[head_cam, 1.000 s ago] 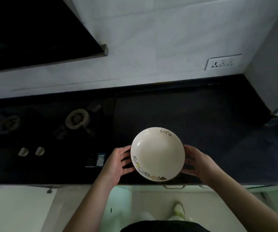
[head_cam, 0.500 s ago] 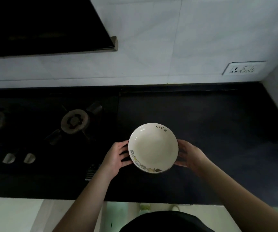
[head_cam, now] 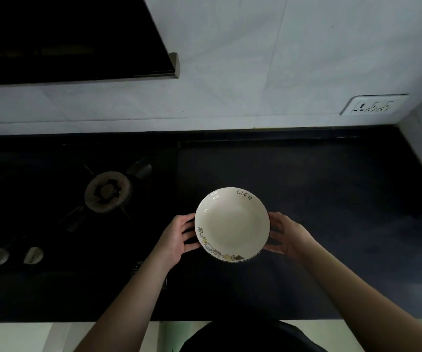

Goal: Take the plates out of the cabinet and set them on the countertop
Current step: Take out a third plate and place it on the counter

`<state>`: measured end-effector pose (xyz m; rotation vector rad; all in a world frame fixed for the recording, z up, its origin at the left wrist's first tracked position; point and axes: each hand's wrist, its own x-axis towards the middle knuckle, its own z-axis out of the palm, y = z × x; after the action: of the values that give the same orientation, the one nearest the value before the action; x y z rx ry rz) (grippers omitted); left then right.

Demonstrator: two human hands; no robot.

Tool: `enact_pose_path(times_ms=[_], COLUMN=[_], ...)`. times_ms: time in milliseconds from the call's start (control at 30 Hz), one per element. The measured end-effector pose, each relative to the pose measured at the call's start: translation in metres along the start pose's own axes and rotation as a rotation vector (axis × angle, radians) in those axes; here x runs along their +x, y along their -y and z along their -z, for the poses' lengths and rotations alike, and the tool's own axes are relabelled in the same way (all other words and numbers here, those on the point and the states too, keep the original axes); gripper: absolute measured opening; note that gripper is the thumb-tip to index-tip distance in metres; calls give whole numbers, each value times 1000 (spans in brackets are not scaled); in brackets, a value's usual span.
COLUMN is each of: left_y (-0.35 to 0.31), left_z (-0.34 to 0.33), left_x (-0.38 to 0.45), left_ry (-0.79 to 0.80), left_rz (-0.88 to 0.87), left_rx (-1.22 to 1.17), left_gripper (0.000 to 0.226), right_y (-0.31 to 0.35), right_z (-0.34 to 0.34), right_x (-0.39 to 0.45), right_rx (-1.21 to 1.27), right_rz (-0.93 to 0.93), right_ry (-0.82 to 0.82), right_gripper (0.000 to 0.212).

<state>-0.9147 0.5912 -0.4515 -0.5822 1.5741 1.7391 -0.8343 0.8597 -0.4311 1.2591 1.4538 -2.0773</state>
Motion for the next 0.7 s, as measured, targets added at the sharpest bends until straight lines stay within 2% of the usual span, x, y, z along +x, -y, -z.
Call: enact_pose_path(times_ms=[100,200,367,700], left_y=[-2,-2,3,3], left_z=[1,2,2,2], left_x=[2,7,9,10], left_ry=[7,11,8,-7], left_rz=[5,2,-1,-1], left_rx=[1,20,-2,21], left_gripper=[44,43,28,27], right_y=[-1,-2,-5,-6], right_z=[-1,1,1,-2], right_x=[2,4,5,6], right_rx=[0,17,25,31], right_rz=[-10,-20,-21,-50], right_ry=[-17,0,-3,-15], right_gripper=[24,30,37,42])
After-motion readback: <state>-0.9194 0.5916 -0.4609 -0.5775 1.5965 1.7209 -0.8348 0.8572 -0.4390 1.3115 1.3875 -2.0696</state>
